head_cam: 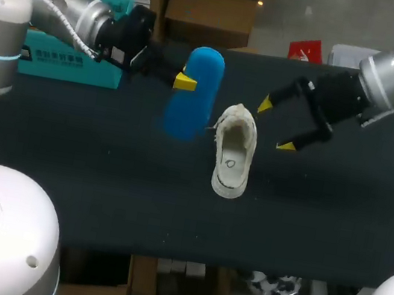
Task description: Open the shoe tongue, take the insole out of the shoe, put the insole back into the shoe, and pack the shoe into the shoebox
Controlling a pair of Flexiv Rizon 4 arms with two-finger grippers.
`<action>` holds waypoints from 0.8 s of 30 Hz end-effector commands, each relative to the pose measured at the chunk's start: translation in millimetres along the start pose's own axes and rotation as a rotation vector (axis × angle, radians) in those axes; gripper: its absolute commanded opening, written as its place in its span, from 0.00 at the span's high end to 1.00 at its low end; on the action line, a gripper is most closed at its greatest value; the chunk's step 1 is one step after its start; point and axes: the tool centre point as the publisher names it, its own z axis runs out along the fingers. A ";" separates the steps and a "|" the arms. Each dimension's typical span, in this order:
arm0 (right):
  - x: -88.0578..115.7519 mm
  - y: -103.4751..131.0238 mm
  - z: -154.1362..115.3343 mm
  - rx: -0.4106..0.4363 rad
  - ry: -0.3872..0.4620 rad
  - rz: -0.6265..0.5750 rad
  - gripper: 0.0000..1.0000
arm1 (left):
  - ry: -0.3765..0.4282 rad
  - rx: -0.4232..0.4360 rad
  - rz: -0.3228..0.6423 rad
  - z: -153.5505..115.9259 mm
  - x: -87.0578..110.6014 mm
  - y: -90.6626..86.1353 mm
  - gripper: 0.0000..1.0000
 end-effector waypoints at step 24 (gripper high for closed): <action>7.7 -39.6 37.0 0.021 0.216 0.484 0.00 | -0.090 0.087 0.368 49.0 27.3 10.0 1.00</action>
